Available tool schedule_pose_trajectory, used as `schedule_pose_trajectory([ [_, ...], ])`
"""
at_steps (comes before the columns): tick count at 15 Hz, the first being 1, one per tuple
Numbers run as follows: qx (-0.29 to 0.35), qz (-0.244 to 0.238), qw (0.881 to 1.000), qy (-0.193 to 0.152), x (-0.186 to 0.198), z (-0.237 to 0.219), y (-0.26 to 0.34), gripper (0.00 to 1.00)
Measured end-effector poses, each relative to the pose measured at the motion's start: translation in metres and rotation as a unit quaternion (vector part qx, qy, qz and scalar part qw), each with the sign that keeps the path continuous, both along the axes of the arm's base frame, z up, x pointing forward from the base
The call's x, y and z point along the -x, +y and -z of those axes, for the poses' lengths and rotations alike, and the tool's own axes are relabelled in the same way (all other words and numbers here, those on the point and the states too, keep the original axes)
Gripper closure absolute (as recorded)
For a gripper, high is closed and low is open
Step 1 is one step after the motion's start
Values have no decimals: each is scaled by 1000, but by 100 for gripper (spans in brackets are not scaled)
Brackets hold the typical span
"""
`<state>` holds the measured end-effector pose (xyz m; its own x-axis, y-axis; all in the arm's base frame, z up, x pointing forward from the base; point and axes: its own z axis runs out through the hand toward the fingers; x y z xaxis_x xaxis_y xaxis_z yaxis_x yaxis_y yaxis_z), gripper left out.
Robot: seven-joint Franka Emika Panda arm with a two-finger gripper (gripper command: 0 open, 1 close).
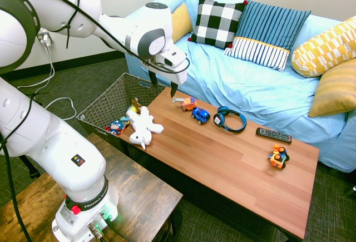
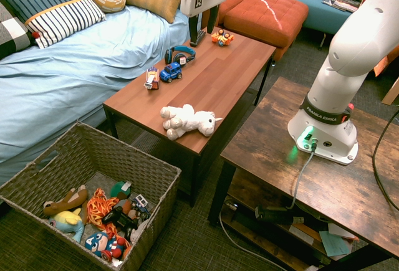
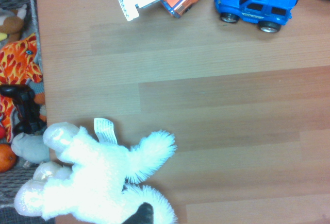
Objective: Put the stuffed toy in the basket
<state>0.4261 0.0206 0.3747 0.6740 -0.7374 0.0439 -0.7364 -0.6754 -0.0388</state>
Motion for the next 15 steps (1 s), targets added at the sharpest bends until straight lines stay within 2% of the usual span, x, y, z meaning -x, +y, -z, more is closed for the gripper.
schedule_pose_trajectory([
  [3, 0, -13, 1000, 1, -1, 0, 1, 0],
  [6, 4, -64, 998, -2, -2, 4, 18, 0],
  [12, 11, -190, 982, -15, 15, 56, 75, 0],
  [15, 9, -213, 977, -19, 30, 84, 83, 0],
])
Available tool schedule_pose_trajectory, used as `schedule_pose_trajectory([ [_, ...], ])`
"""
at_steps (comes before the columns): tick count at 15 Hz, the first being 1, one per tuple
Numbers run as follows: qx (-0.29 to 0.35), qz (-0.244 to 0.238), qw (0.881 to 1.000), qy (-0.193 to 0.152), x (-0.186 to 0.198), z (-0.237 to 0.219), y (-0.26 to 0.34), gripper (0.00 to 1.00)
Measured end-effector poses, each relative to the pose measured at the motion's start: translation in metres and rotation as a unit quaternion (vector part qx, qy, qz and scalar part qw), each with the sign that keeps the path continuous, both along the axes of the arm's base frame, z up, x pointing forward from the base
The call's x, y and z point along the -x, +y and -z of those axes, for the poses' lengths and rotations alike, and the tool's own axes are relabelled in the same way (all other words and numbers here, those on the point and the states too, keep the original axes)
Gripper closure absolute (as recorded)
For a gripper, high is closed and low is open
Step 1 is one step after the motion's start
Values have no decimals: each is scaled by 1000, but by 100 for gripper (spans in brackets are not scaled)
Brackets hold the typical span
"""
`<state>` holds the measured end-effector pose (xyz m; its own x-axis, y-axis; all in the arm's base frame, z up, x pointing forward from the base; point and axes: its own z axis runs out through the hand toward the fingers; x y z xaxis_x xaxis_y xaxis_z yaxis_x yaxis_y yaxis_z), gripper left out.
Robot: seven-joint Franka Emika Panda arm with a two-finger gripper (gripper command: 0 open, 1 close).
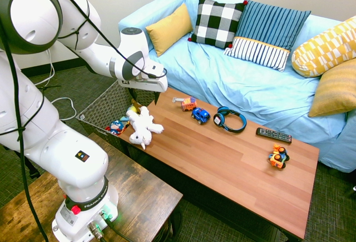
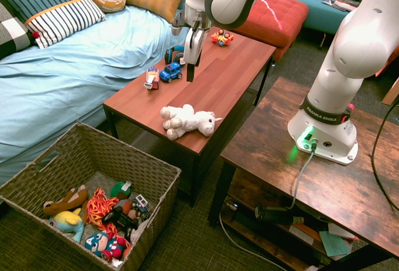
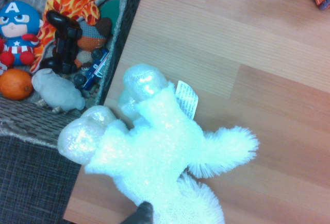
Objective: Put the stuffed toy in the basket
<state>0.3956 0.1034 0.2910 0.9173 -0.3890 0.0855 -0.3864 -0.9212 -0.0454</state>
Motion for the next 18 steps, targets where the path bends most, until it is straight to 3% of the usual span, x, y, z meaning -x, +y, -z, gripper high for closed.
schedule_pose_trajectory([
  [5, 0, -57, 998, -14, 14, 20, 25, 0],
  [10, -3, -109, 994, 4, 24, 75, 49, 0],
  [18, -10, -115, 993, 37, 39, 149, 50, 0],
])
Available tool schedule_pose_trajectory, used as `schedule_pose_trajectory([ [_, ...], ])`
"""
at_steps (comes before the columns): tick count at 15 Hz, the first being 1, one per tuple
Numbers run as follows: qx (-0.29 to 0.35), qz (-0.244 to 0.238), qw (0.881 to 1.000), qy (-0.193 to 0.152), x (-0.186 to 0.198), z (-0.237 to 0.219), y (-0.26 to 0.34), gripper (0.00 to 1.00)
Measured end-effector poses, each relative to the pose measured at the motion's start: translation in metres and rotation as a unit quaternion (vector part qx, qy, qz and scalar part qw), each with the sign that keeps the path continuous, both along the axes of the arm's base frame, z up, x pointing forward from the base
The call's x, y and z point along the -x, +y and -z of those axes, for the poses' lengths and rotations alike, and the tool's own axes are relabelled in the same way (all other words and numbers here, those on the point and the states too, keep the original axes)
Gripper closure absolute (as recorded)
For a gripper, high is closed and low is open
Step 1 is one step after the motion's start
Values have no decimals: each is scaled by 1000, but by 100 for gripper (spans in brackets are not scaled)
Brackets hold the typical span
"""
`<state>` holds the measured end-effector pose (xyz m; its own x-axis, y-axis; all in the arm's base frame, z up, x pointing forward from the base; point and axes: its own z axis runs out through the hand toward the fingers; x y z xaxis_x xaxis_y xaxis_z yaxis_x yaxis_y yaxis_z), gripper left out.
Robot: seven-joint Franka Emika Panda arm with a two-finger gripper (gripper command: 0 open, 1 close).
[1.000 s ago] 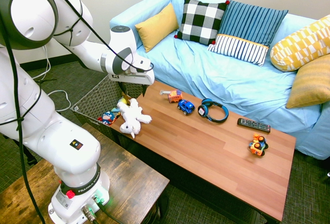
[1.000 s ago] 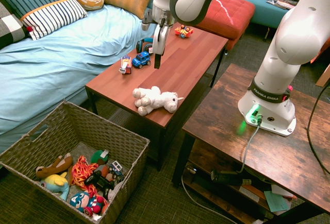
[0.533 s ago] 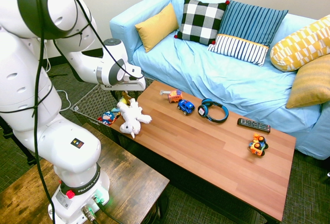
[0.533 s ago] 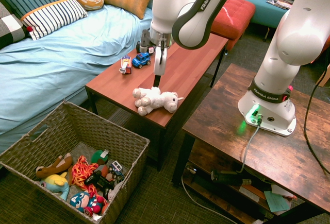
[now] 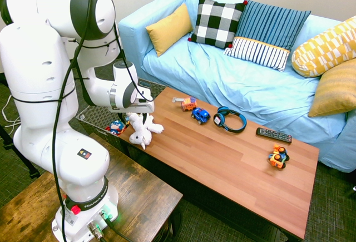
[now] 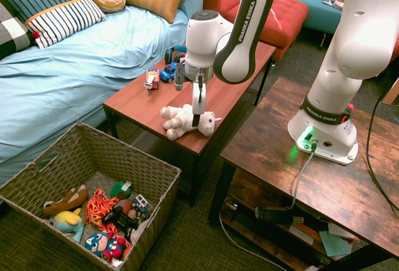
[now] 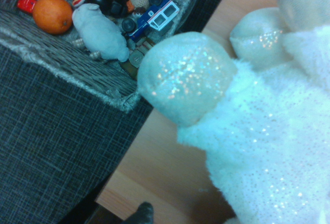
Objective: Put the stuffed toy in the basket
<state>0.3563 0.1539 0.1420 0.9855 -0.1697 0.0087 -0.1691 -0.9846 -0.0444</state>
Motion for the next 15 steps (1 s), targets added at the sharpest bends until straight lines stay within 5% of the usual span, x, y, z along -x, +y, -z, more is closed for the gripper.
schedule_pose_trajectory([
  [4, 2, 7, 1000, 8, -3, 29, 2, 0],
  [5, 2, 14, 1000, 9, -5, 34, 0, 100],
  [15, -4, 21, 1000, 17, -26, 61, -3, 100],
])
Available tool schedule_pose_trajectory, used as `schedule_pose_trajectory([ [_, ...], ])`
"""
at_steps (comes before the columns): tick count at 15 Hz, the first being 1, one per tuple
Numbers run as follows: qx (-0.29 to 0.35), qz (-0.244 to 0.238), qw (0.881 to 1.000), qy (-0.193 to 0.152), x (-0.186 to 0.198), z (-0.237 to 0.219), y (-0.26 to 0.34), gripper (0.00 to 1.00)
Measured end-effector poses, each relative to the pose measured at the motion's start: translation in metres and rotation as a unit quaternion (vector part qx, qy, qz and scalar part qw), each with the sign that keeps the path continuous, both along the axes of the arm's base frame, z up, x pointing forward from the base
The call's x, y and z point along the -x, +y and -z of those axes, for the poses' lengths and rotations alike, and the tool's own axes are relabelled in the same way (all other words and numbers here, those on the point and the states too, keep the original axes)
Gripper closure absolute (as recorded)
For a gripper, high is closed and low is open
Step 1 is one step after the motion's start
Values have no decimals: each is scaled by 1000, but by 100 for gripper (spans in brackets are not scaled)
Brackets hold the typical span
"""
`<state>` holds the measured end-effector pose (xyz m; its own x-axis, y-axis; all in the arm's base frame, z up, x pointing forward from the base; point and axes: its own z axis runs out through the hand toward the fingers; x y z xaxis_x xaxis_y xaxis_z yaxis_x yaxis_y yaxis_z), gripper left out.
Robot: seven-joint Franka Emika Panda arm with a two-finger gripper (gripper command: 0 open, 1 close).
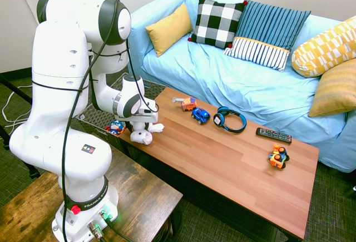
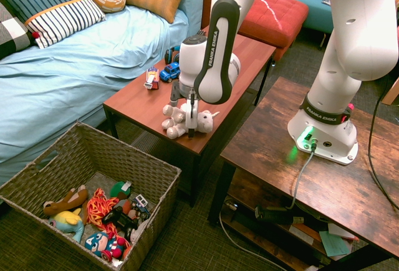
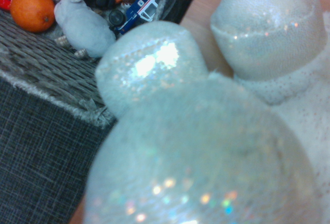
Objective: Put the stuffed toy in the basket
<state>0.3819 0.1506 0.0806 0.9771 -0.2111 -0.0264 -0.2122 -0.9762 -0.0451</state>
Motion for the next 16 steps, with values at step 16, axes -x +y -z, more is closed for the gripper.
schedule_pose_trajectory([
  [16, -19, 7, 998, -54, -59, -93, 93, 100],
])
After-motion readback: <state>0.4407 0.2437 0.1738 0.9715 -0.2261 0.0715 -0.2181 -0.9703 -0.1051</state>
